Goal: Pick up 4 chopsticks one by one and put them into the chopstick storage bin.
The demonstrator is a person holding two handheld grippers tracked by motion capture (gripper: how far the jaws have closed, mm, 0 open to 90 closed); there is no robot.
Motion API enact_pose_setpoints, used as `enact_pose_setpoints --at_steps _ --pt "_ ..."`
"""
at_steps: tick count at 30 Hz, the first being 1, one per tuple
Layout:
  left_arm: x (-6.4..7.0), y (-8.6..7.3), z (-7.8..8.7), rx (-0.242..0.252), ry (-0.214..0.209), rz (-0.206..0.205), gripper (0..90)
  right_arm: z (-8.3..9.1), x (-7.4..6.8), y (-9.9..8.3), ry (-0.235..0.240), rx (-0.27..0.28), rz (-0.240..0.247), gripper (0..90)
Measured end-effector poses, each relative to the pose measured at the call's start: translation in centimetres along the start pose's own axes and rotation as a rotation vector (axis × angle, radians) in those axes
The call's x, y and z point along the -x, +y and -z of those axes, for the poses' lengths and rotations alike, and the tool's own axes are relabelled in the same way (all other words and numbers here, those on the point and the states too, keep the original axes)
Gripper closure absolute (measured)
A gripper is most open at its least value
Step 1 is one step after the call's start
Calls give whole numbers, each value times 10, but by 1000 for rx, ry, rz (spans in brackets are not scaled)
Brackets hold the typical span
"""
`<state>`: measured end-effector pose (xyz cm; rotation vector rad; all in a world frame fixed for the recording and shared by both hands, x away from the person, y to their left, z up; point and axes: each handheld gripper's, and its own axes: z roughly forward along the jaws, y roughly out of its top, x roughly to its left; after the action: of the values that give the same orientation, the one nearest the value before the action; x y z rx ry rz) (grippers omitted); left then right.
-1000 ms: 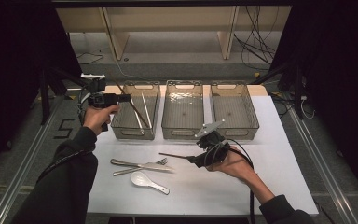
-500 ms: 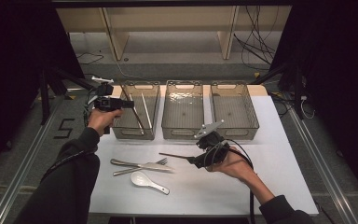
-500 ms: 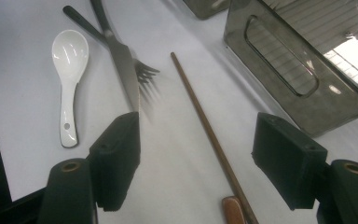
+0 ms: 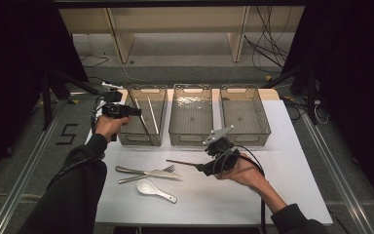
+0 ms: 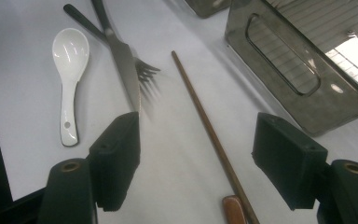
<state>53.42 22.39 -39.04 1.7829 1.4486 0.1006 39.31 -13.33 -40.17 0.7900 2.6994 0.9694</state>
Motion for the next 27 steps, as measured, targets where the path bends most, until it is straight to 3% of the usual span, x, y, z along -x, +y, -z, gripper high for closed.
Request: enact_pose_setpoints --at_steps 4,8,15,17,21,27 --pt "0 2 -1 -4 23 -19 753 0 -1 0 4 -1 -1 328" --pt "2 1 -4 -21 44 -55 625 0 -1 0 8 1 0 328" --pt "5 1 -1 -14 34 -52 483 0 0 0 8 -1 2 327" --pt "8 0 3 -5 15 -53 425 0 1 0 8 -2 -1 327" --pt "16 -5 16 41 -66 -65 334 0 3 -1 4 -7 -9 326" --pt "33 -25 40 101 -126 -131 254 0 10 -3 -10 -26 -30 321"
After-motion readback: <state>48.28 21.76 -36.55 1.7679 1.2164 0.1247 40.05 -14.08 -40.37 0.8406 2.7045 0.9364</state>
